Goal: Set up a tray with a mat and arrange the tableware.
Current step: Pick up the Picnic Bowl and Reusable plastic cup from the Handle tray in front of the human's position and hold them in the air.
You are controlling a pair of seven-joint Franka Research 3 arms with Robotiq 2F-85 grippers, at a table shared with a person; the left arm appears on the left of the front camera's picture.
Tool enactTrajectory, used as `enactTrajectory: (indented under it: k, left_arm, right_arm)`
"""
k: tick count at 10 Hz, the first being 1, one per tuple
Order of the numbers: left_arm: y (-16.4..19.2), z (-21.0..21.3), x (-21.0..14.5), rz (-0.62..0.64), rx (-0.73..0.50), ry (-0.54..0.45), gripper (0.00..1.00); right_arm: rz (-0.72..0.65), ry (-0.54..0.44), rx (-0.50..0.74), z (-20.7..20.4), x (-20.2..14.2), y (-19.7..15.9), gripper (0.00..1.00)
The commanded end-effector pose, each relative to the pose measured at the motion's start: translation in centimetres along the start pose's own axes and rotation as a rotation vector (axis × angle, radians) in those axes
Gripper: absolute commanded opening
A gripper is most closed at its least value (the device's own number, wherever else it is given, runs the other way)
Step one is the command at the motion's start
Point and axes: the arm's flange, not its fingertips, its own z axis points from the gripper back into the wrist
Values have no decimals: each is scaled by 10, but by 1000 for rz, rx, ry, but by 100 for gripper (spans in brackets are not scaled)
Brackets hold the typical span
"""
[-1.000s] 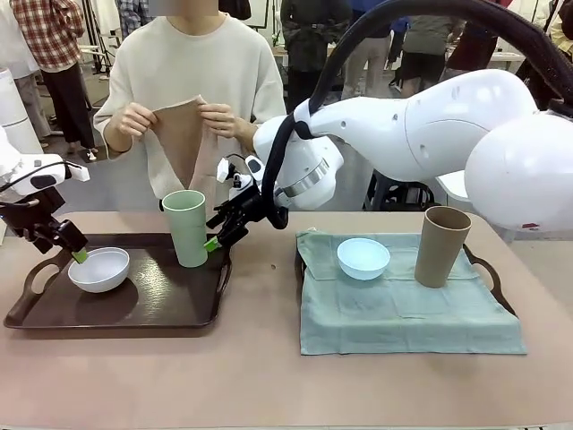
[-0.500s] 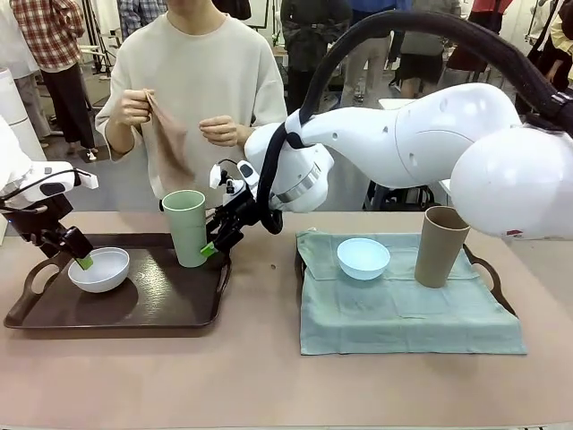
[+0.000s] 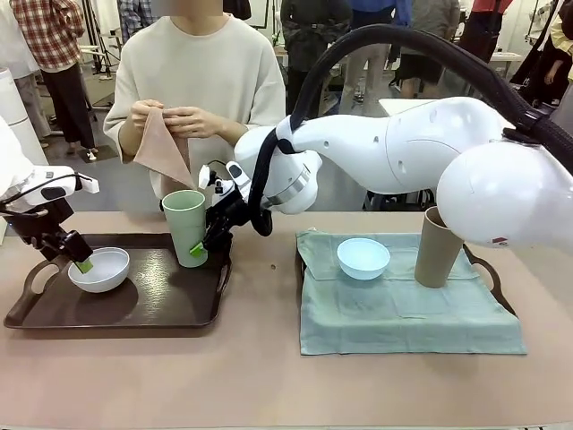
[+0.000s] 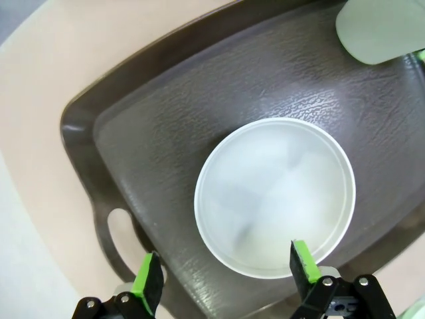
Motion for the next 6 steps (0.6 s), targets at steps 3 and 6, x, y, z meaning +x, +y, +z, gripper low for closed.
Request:
enactTrajectory:
  k: [3, 6]
  left_arm:
    - [6, -6, 7, 5, 9, -5, 100]
    - [6, -11, 11, 10, 3, -6, 100]
  right_arm:
    - [-34, -62, 72, -11, 11, -11, 100]
    - [-42, -66, 79, -11, 11, -12, 100]
